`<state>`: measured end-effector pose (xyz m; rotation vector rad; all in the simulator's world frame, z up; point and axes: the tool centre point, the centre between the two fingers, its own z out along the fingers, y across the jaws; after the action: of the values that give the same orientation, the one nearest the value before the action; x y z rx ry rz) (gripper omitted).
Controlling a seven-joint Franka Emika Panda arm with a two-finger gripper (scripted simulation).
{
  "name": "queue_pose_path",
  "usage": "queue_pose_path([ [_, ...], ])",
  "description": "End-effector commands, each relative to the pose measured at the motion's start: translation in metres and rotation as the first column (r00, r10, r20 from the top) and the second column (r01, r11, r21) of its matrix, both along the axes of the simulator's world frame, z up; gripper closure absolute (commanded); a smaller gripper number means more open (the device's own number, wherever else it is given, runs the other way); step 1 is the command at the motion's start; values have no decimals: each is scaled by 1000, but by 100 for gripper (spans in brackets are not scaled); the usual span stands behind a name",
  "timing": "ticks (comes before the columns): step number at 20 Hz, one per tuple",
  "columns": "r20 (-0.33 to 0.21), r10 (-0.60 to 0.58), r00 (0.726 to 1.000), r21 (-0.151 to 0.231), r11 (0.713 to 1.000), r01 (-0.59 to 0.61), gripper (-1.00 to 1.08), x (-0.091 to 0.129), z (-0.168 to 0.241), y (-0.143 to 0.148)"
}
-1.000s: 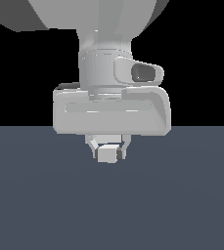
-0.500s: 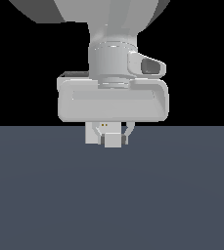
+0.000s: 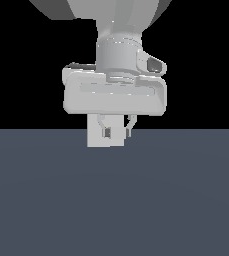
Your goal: Plug the charger into the wall socket.
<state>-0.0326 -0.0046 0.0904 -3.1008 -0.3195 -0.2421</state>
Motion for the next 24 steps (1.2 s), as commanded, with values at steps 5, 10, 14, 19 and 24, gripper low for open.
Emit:
queue_pose_path([
  [5,-1,78,997,1,997,-78,108,7,7,1],
  [10,-2,103,995,1,995,-103,108,9,10,1],
  [14,-3,105,994,0,994,-105,108,10,10,2],
  [19,-3,104,995,0,995,-104,108,11,10,2],
  [24,-3,104,995,0,995,-104,108,22,9,6],
])
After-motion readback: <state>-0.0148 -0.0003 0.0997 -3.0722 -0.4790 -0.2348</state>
